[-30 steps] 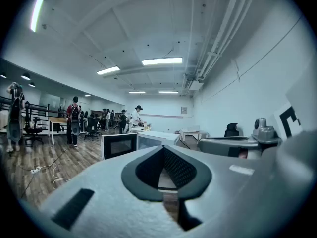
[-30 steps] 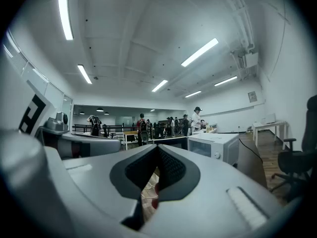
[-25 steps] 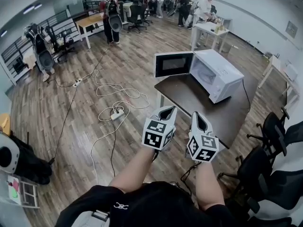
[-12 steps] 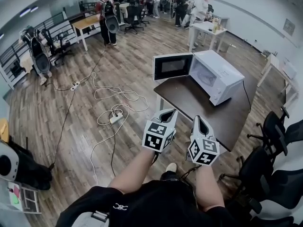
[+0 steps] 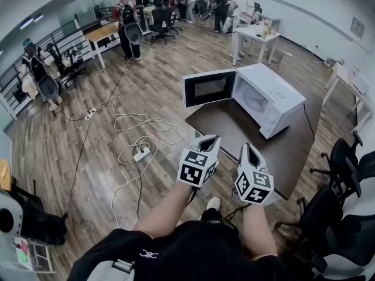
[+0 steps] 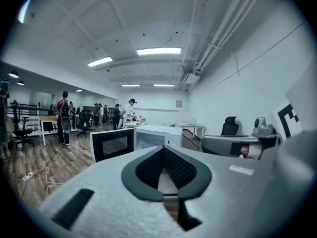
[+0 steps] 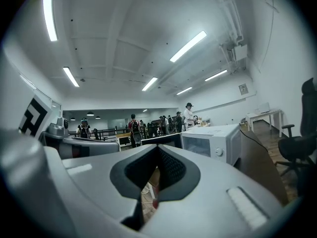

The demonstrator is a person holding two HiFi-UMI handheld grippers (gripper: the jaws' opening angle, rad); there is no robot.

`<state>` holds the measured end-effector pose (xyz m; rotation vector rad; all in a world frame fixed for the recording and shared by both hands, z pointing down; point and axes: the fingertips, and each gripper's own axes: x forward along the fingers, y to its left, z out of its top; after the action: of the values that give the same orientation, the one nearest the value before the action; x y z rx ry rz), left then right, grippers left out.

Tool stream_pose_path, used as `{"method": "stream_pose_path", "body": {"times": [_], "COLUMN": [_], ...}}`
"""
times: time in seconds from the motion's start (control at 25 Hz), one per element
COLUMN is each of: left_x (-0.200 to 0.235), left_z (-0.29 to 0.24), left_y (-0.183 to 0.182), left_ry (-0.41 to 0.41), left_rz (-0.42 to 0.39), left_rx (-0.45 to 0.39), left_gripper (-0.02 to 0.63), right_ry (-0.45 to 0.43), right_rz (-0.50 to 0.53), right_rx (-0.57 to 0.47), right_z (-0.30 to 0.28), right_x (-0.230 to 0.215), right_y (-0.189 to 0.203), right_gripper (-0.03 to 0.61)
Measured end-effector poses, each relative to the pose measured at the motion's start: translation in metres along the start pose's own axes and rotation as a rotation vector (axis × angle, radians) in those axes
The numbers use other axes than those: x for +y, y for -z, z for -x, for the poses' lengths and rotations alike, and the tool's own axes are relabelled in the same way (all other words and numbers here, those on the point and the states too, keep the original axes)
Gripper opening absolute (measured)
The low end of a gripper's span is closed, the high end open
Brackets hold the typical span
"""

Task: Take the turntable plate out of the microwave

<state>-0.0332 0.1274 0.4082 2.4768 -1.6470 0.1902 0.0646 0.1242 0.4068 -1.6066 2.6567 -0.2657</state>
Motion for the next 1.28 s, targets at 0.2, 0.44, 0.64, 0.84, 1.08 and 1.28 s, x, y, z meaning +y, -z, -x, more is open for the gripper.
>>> {"method": "stream_pose_path", "body": {"times": [0.2,0.44,0.64,0.84,1.08,1.28], "left_x": [0.019,0.036,0.051,0.067,0.082,0.093], "left_z": [-0.058,-0.125,-0.177,-0.228,-0.289,-0.326], "left_y": [-0.01,-0.02,-0.024,-0.03,-0.021,-0.016], "left_ry": [0.018,0.044,0.049,0.043,0.04,0.035], "left_rz": [0.012,0.027,0.042,0.044,0.057,0.067], "left_rx": [0.008,0.038,0.071,0.097,0.14,0.159], "left_gripper": [0.008,0.008,0.008,0.008,0.008,0.008], "right_ry": [0.011,0.025,0.026,0.015,-0.019,-0.038], "right_rz": [0.005,0.017,0.014,0.004,0.011,0.019], "right_rx": [0.013,0.048,0.077,0.046,0.093,0.125], "right_z": [-0.049,-0.102,-0.144,-0.184,-0.232,-0.26], "right_x": [-0.028,-0.062,-0.089,-0.117,-0.146,-0.162], "right_y": [-0.004,-0.011,-0.013,-0.025,-0.018,-0.01], "right_gripper": [0.008,0.008,0.008,0.008,0.008,0.008]}}
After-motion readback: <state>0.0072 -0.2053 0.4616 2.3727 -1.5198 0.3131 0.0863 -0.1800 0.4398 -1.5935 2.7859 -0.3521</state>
